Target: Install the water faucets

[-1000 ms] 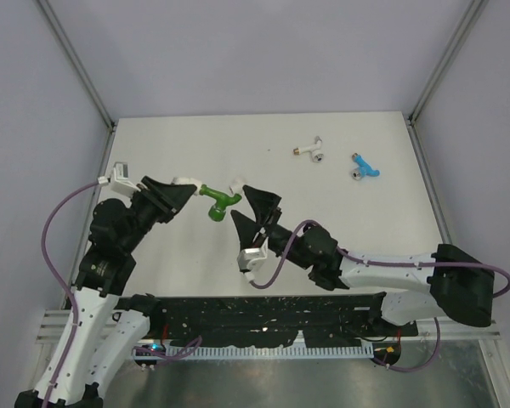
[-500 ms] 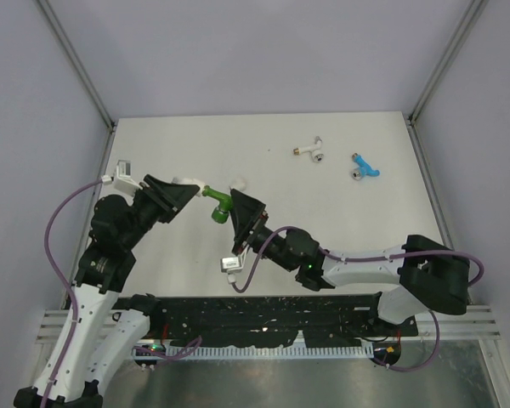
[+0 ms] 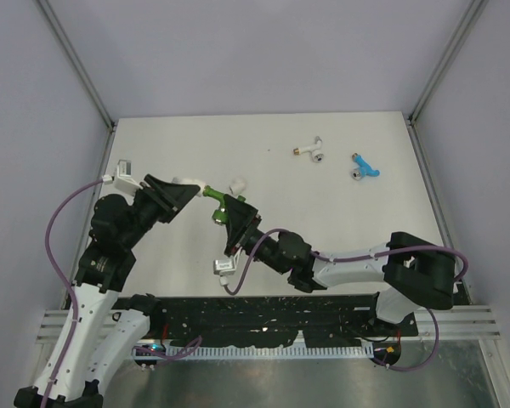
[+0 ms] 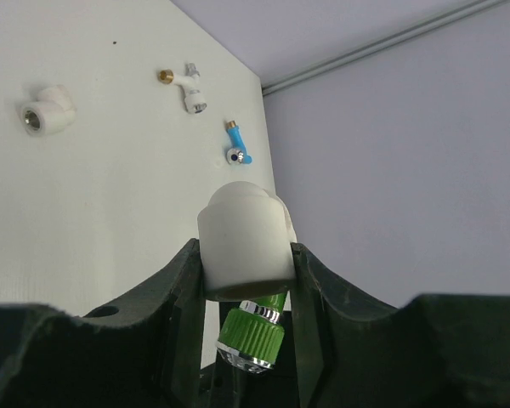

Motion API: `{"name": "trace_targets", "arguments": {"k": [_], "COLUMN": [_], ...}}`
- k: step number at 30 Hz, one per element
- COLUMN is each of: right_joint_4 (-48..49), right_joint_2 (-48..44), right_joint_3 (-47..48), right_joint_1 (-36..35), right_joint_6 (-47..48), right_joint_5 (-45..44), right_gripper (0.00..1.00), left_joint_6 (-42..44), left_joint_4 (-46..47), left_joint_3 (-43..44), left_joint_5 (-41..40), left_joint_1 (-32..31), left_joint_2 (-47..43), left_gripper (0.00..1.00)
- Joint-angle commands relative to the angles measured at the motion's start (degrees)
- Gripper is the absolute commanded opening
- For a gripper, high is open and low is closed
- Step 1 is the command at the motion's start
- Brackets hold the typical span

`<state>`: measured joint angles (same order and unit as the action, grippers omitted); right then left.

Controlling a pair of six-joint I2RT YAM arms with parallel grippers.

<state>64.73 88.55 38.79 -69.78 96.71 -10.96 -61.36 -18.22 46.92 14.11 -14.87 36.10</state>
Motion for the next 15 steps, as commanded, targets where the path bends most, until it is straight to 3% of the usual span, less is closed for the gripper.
{"name": "trace_targets", "arguments": {"k": [1,6,9,13,15], "right_joint_4": [8.0,6.3,-3.1,-15.2,-15.5], "right_joint_2": [-2.4,-7.6,-12.9,-18.1,-18.9], "right_joint_3": [1.3,0.8,2.3,6.6,7.4], "right_joint_1": [-0.7,-0.6,0.6,6.4,11.2], "right_joint_6": [-8.2,-26.2,-38.8,-66.9,-79.5], "right_joint_5": [-0.1,1.5,4.3,15.8,21.4], "right_gripper": [0.53,0.36,0.28,0.21,0.21], "left_joint_6": [-0.2,0.7,0.9,2.2,3.9], "left_joint_4": [3.5,8.6,15.3,25.1,29.4], "left_joint_3": [1.7,-0.4,-3.7,-8.3,-10.0], "left_joint_5": [1.7,2.9,3.3,3.7,4.8], "left_joint_1": [-0.1,-0.1,-0.1,-0.1,-0.1], "left_joint_2": [-0.5,-1.3,-3.0,-5.8,-6.6], "left_gripper": [0.0,0.0,0.0,0.0,0.0]}}
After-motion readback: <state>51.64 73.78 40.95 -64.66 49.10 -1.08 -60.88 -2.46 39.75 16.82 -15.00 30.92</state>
